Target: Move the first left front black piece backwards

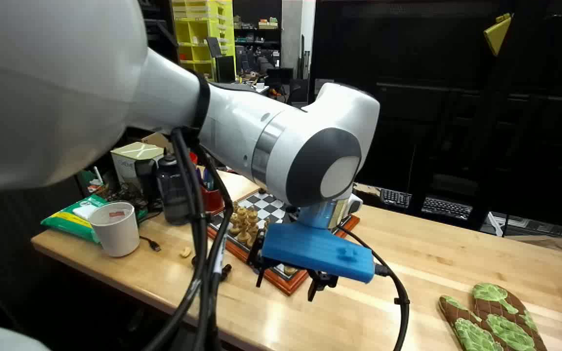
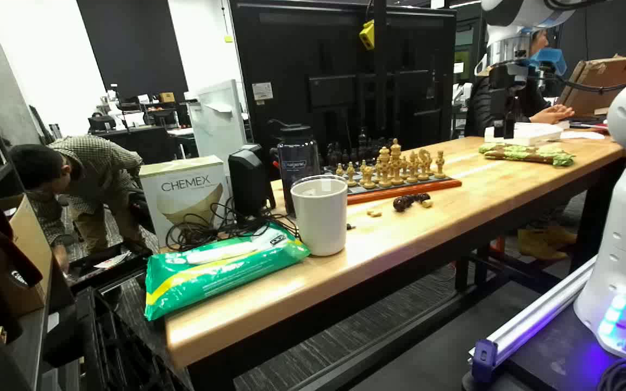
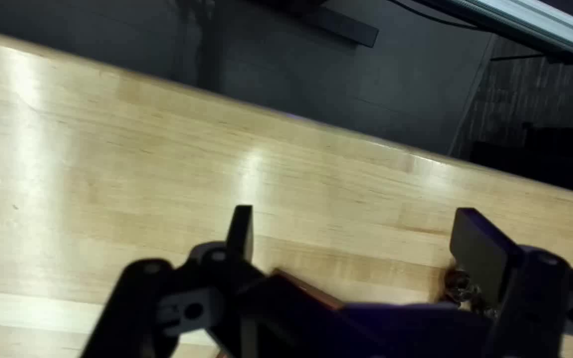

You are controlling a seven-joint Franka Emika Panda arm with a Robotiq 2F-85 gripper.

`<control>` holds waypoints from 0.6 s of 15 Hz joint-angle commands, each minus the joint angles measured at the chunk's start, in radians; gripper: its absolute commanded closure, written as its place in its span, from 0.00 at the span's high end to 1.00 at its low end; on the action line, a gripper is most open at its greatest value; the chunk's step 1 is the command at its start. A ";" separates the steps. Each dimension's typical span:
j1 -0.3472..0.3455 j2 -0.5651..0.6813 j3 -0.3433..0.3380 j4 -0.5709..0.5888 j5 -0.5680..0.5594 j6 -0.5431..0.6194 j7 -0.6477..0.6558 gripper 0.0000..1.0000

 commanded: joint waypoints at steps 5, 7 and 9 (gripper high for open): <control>0.013 0.040 0.089 0.046 0.041 -0.003 0.018 1.00; 0.041 0.075 0.137 0.088 0.061 0.000 0.034 1.00; 0.071 0.128 0.184 0.142 0.075 0.010 0.056 1.00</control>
